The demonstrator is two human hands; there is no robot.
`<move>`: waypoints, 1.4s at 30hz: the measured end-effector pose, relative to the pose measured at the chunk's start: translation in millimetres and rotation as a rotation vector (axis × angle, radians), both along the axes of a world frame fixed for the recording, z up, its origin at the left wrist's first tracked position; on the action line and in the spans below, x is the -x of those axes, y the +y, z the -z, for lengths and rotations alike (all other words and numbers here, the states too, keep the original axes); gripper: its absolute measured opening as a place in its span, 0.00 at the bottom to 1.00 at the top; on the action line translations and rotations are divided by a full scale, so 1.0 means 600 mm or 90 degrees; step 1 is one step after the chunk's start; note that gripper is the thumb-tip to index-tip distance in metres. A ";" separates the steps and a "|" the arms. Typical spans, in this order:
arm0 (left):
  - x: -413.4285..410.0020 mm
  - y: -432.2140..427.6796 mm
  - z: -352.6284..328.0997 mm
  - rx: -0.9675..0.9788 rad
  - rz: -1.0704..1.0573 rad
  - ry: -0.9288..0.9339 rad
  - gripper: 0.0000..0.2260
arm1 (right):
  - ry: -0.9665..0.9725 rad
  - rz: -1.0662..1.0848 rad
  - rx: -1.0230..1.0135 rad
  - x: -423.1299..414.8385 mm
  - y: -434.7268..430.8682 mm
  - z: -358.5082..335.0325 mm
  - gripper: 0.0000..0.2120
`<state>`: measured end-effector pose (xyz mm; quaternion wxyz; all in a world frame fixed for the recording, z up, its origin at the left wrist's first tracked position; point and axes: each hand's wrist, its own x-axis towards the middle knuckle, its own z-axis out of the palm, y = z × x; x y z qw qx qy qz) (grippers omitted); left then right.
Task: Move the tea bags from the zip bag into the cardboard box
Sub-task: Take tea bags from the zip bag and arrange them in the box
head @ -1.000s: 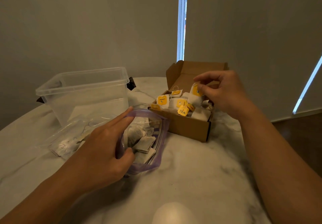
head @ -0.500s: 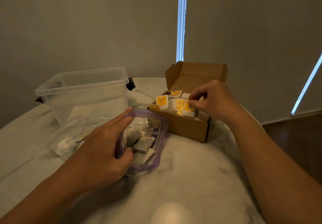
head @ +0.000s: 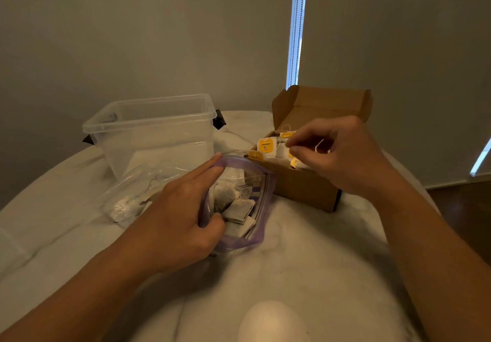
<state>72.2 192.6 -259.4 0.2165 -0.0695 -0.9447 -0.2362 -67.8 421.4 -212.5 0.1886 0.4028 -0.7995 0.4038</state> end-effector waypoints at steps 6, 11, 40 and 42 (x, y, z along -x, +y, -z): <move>-0.004 0.004 -0.005 -0.019 0.011 -0.002 0.35 | 0.003 -0.158 -0.152 -0.025 -0.037 0.022 0.07; -0.004 0.006 -0.006 -0.011 0.014 -0.017 0.35 | 0.128 -0.120 -0.355 -0.028 -0.079 0.048 0.15; -0.007 0.008 -0.011 0.007 0.013 -0.011 0.33 | -0.225 -0.180 -0.144 -0.037 -0.056 0.036 0.04; -0.007 0.009 -0.011 0.003 0.008 -0.013 0.34 | -0.240 -0.181 -0.128 -0.033 -0.056 0.039 0.04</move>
